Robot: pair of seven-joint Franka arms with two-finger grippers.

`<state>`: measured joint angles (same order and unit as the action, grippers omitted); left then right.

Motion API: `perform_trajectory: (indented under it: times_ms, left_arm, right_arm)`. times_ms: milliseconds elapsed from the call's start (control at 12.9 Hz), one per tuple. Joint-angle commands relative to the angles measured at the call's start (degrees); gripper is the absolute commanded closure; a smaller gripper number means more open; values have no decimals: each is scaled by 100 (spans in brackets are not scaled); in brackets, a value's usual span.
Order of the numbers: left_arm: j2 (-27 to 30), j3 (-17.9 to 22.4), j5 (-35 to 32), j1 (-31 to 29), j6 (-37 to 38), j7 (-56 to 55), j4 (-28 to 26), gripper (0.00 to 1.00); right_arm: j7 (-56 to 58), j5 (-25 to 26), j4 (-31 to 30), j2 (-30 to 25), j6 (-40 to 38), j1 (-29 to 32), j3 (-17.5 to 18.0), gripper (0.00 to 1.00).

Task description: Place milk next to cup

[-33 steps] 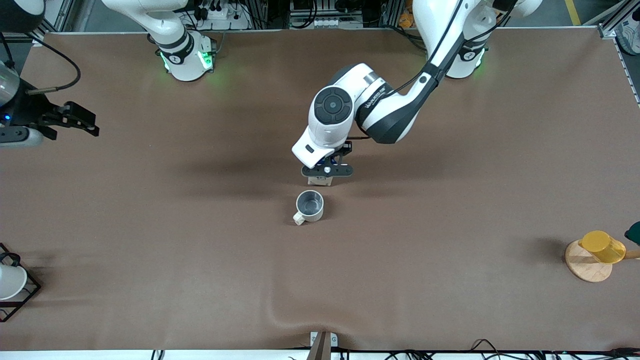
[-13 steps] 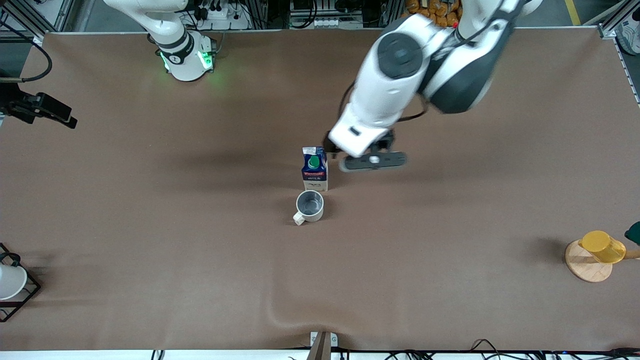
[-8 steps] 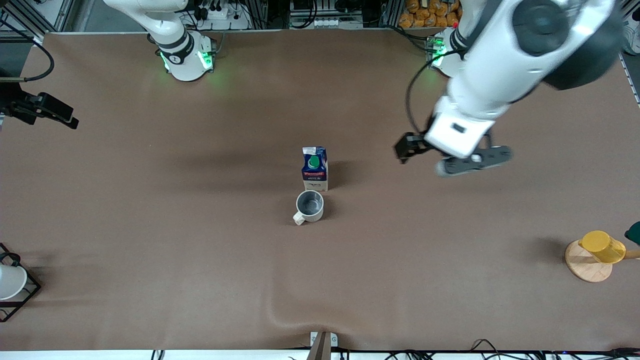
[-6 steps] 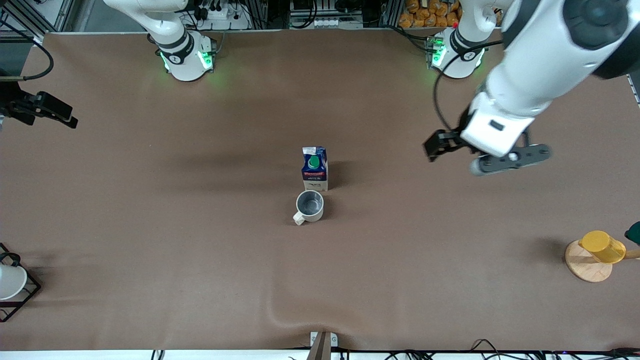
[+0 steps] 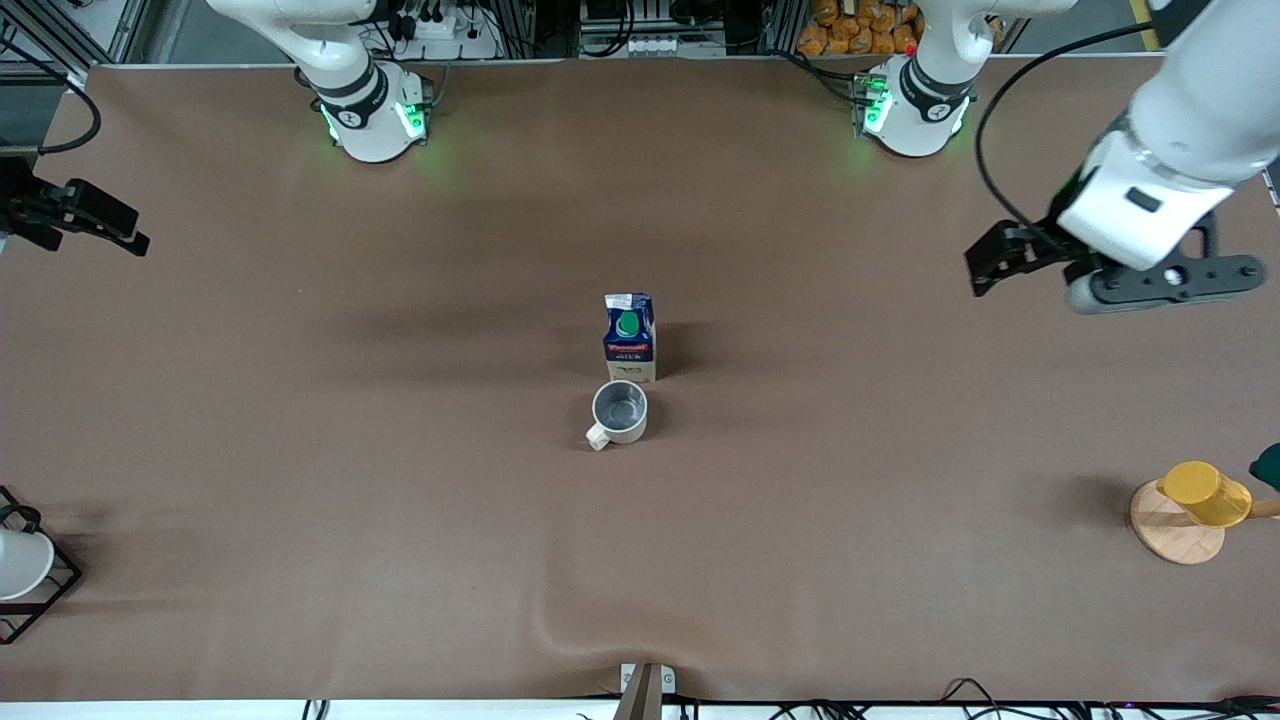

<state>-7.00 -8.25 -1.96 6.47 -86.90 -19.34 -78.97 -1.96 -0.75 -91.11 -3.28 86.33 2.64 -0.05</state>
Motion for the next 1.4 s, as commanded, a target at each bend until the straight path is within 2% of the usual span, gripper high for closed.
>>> perform_trajectory:
  times_ms: [0, 1010, 1321]
  left_arm:
    - [216, -46, -103, -66, 15, 141, -250, 0]
    - [357, -63, -68, -497, 183, 299, -259, 0]
    - [673, 7, -7, -479, -64, 308, -821, 0]
  right_arm:
    - [29, -4, 67, -6, -55, -62, -30, 0]
    - [46, 5, 111, 3, -90, -44, -39, 0]
    - [38, 5, 163, -32, -204, -44, -39, 0]
